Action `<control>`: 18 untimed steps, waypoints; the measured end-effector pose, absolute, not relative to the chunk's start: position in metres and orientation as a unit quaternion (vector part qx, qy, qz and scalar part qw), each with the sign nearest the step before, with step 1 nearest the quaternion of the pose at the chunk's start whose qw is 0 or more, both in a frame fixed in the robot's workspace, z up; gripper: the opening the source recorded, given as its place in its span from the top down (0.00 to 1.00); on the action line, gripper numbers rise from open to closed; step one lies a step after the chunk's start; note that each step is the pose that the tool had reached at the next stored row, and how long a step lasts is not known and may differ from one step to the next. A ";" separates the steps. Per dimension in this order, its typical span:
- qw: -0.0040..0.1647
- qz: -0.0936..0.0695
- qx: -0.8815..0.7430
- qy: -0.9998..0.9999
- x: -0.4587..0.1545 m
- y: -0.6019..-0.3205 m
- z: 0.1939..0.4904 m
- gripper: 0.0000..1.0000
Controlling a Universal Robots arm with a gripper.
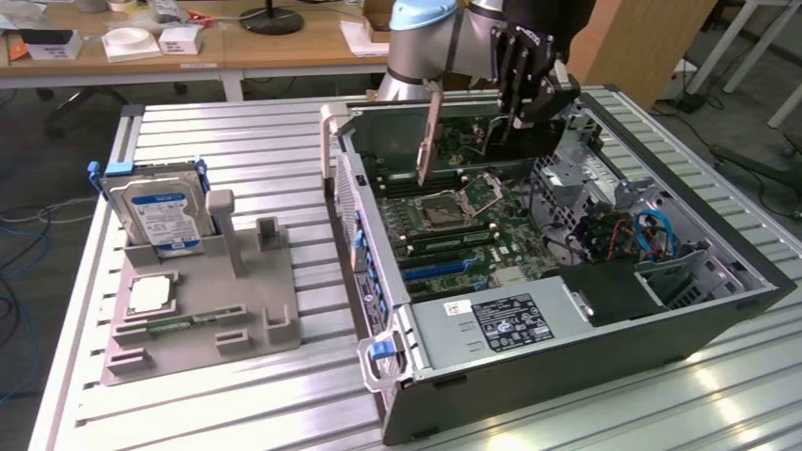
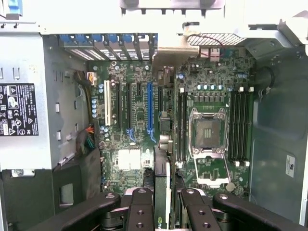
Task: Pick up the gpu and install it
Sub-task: 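Insert the gpu into the slot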
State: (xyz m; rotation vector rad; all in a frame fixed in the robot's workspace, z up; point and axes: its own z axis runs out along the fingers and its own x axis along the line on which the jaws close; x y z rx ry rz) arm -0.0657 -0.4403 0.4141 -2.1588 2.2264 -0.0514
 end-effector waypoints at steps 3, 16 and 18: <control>0.020 -0.017 -0.696 0.718 -0.069 -0.440 0.410 0.74; 0.020 -0.016 -0.696 0.718 -0.084 -0.440 0.395 0.74; 0.020 -0.016 -0.696 0.718 -0.085 -0.440 0.394 0.74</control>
